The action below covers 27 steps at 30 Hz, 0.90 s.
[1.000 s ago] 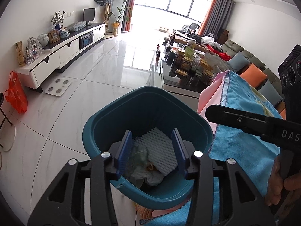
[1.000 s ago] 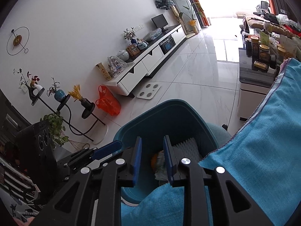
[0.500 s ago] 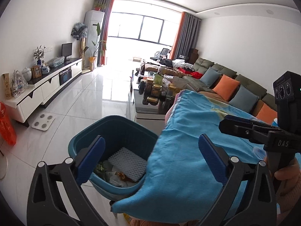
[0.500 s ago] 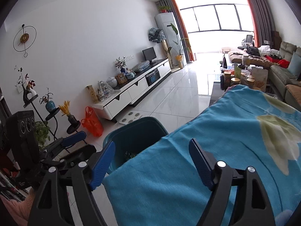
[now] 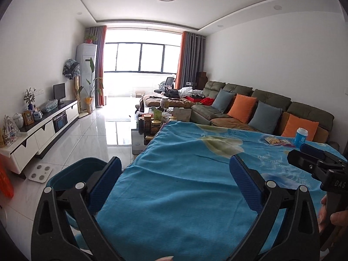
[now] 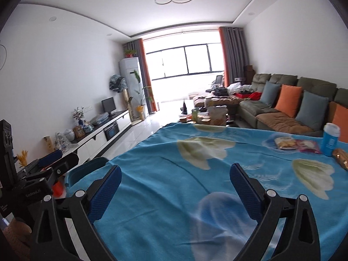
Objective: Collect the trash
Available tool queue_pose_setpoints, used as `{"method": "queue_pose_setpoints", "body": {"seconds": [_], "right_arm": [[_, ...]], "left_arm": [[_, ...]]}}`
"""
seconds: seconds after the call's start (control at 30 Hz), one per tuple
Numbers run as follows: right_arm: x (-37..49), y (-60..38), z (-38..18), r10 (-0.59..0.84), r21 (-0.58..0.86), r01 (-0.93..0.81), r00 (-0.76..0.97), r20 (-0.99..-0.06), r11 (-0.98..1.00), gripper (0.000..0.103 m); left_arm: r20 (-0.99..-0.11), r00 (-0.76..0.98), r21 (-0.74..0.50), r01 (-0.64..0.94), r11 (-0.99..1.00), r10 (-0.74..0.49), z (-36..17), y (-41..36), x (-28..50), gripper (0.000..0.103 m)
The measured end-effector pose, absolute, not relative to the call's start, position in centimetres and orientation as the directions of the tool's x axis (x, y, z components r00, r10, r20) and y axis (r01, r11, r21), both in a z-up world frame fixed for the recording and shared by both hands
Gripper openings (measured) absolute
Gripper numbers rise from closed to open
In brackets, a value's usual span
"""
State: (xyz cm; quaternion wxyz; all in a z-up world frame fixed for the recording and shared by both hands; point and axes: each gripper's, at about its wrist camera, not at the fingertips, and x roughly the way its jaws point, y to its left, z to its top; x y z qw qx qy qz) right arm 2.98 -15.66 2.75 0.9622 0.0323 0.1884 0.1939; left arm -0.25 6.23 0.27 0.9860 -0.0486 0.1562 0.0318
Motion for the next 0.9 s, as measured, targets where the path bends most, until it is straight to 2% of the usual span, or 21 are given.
{"method": "queue_pose_setpoints", "body": {"seconds": [0.33, 0.9], "right_arm": [[-0.2, -20.9, 2.2, 0.201, 0.08, -0.186, 0.936, -0.287, 0.979, 0.096], [-2.1, -22.8, 2.7, 0.106, 0.069, -0.092, 0.963, -0.248, 0.993, 0.096]], "left_arm": [[-0.27, 0.963, -0.04, -0.019, 0.999, 0.008, 0.5, 0.3, 1.9, 0.098], [-0.204, 0.979, -0.018, 0.02, 1.0, -0.023, 0.8, -2.7, 0.5, 0.098]]}}
